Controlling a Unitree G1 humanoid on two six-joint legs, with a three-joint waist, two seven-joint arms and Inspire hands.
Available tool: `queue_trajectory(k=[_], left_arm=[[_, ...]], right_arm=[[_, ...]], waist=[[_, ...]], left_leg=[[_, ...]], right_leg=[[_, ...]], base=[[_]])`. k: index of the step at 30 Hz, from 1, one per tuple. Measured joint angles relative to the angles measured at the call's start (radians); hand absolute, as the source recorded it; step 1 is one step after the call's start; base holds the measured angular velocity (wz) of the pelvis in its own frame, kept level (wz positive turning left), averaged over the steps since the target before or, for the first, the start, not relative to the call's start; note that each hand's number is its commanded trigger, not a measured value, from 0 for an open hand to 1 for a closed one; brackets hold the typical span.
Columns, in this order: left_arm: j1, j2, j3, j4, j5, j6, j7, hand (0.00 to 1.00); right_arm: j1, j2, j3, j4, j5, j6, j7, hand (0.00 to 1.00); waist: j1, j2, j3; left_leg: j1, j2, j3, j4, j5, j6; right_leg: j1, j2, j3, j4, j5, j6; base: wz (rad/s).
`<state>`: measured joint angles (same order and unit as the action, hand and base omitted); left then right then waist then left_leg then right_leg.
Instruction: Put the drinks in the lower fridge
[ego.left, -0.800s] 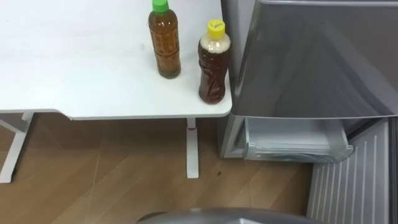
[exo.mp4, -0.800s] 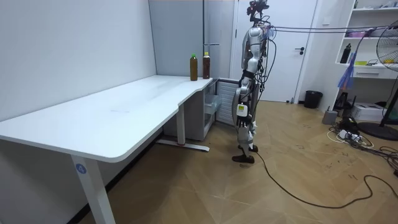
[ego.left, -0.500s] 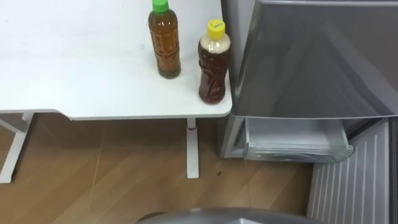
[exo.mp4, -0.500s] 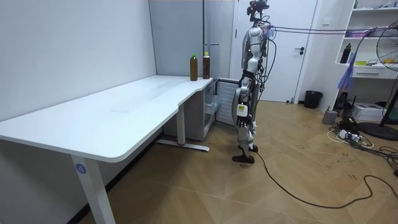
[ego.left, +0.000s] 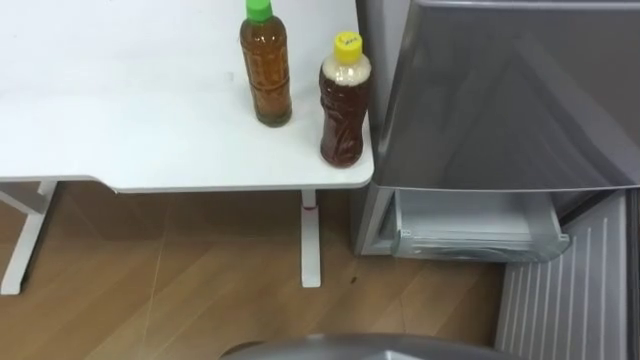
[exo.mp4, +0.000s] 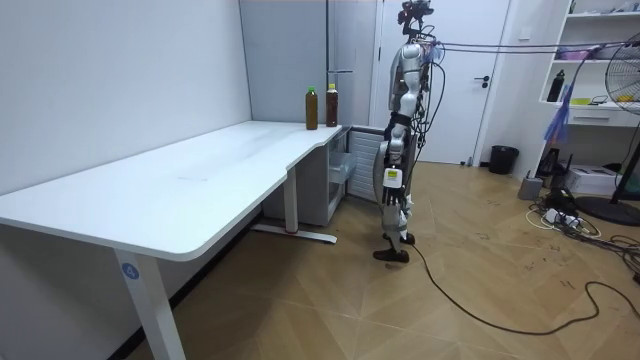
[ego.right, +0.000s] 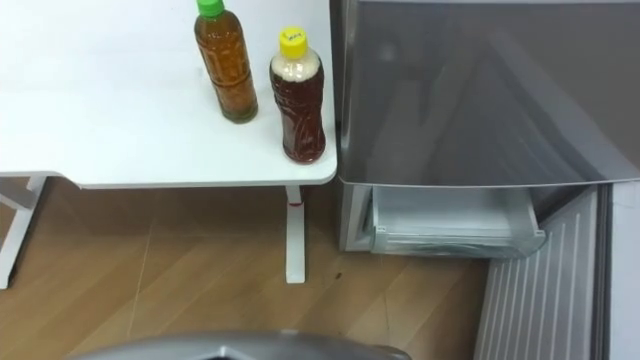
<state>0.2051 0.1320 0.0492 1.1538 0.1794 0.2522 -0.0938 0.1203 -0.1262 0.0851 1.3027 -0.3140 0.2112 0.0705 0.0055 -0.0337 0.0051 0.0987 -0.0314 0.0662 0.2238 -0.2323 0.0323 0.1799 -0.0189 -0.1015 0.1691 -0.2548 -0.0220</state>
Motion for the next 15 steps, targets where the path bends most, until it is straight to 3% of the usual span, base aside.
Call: queue_trajectory(k=[8,15], left_arm=[[0.006,-0.002,0.101,-0.008,-0.163,-0.027,0.121,0.0],[0.0,-0.001,0.258,-0.033,-0.503,-0.089,0.278,0.0]], right_arm=[[-0.003,-0.003,-0.068,0.003,0.035,-0.006,0.002,0.0],[-0.009,-0.012,-0.098,0.014,0.06,-0.021,-0.012,0.0]], waist=[[-0.001,0.014,-0.0013],[0.006,0.019,0.0]], left_leg=[[0.0,-0.001,-0.002,0.001,0.0,0.0],[0.019,-0.003,-0.004,-0.004,0.0,0.0]], right_leg=[[0.001,-0.008,-0.008,0.0,0.0,0.0],[0.019,-0.009,-0.007,-0.001,-0.001,0.0]], base=[[0.0],[-0.01]])
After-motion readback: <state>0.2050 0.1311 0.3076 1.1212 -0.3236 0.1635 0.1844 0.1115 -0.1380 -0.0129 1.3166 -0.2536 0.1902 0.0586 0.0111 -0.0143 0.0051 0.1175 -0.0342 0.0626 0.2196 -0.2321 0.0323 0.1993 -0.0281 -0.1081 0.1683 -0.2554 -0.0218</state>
